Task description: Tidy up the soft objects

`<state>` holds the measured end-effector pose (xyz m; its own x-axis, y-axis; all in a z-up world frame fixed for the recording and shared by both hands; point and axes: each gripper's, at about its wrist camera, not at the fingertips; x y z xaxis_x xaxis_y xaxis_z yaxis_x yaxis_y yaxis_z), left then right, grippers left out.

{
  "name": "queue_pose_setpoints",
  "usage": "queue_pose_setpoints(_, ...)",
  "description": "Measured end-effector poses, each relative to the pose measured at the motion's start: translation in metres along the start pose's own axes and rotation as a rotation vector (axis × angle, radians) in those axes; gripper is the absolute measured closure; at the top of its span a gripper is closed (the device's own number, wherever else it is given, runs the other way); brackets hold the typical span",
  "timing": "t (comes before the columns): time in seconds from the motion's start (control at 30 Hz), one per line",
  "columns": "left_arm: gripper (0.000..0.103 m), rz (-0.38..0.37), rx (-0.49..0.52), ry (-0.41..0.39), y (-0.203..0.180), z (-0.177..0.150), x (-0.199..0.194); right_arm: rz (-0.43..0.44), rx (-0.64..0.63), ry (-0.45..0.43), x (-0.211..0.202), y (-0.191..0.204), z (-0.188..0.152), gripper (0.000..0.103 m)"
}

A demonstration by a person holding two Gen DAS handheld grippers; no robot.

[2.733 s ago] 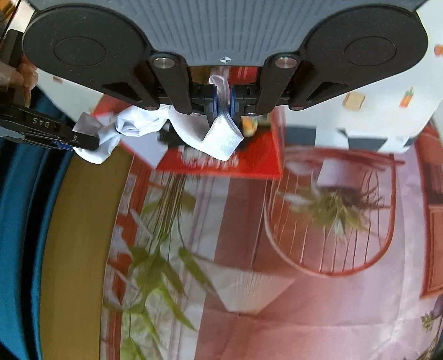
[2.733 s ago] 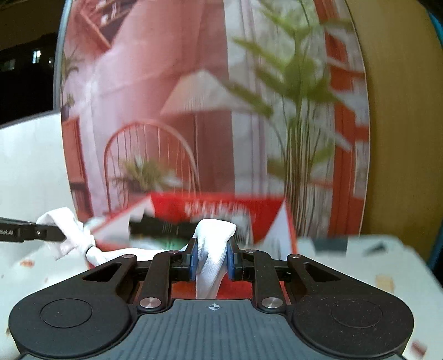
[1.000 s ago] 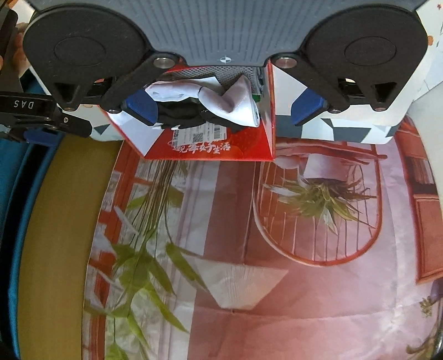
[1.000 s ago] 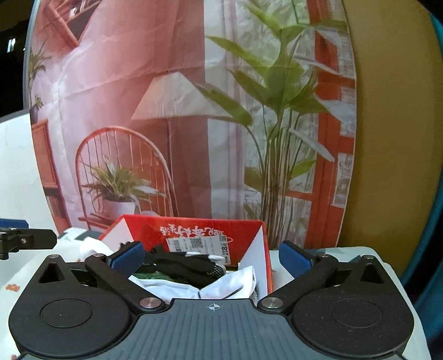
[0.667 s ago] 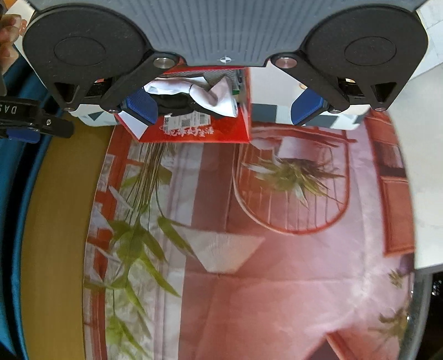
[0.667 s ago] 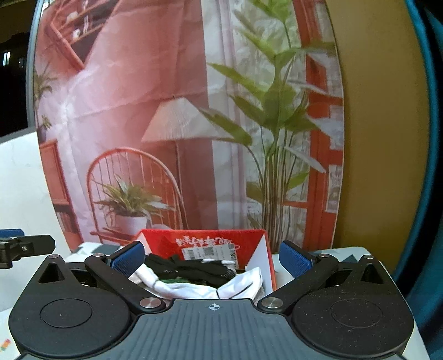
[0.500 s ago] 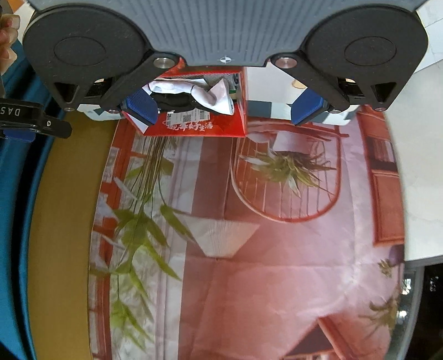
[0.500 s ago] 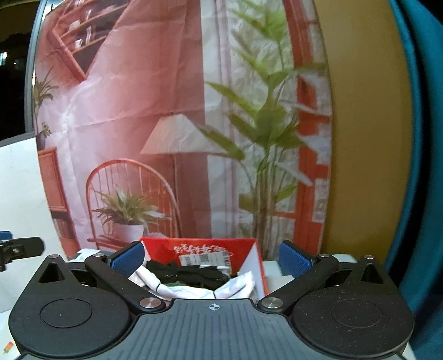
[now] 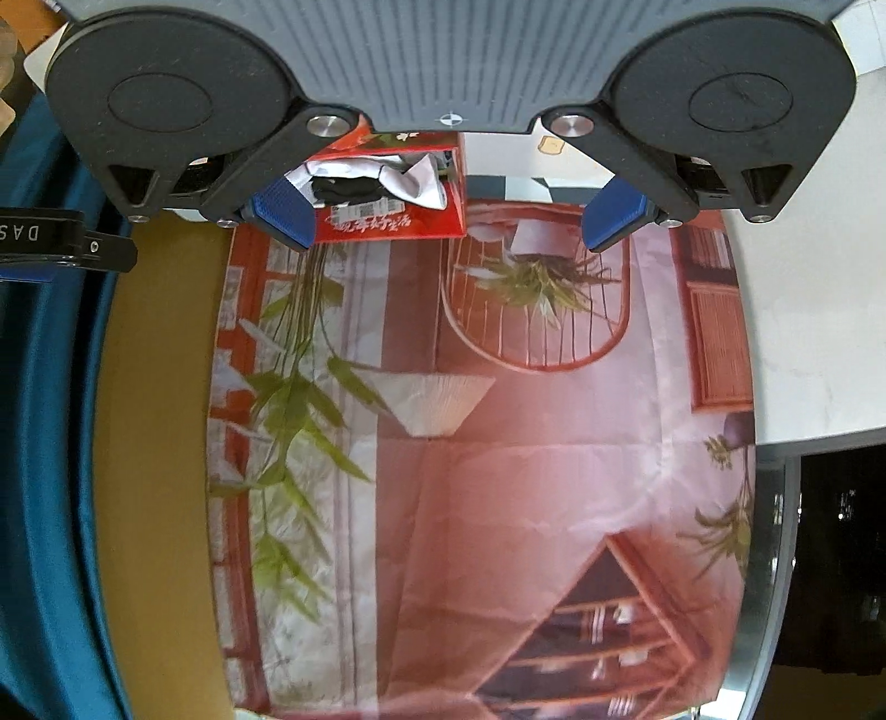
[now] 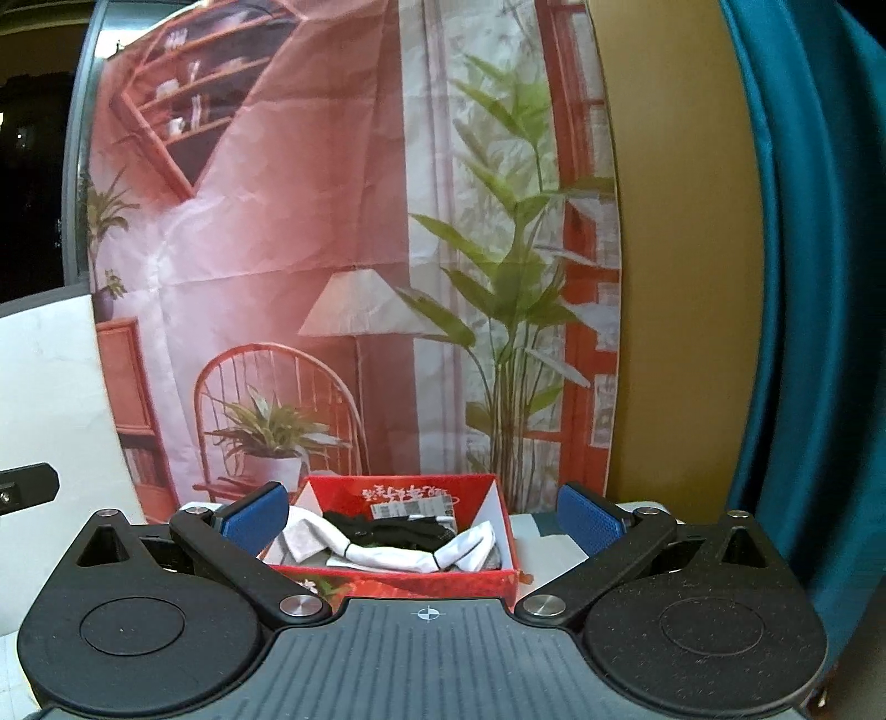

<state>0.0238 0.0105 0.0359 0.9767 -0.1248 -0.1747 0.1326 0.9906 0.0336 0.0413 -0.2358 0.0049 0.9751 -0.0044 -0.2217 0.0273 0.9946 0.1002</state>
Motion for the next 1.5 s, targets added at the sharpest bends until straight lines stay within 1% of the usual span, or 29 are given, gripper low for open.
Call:
queue_pose_setpoints(0.13, 0.0, -0.005, -0.016, -0.012, -0.003, -0.003, -0.01, 0.01, 0.015, -0.007, -0.026, -0.001, 0.001, 0.0)
queue_pose_setpoints(0.3, 0.0, 0.0, -0.025, -0.019, -0.007, -0.009, -0.015, -0.013, -0.019, -0.023, -0.042, 0.002, 0.002, 0.0)
queue_pose_setpoints(0.4, 0.0, 0.014, -0.028, -0.03, -0.006, -0.01, -0.018, -0.006, -0.019, -0.02, -0.048, 0.002, -0.001, 0.0)
queue_pose_setpoints(0.63, 0.0, 0.023, -0.02, -0.032, -0.004, -0.01, -0.021, -0.015, -0.001, 0.001, -0.048, 0.0, -0.006, 0.0)
queue_pose_setpoints(1.07, 0.0, 0.032, -0.017, -0.029, -0.006, -0.011, -0.024, -0.026, -0.021, 0.007, -0.047, 0.005, -0.008, 0.0)
queue_pose_setpoints(1.5, 0.0, 0.035, -0.016, -0.01, -0.006, -0.013, -0.024, -0.032, -0.024, 0.011, -0.047, 0.005, -0.009, 0.0)
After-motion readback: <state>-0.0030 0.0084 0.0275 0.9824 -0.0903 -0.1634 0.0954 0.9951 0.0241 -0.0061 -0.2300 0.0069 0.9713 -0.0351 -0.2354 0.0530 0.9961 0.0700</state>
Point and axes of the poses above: each gripper's, at about its wrist camera, not at the fingertips, and x roughly the way its jaws point, y to its left, z to its top
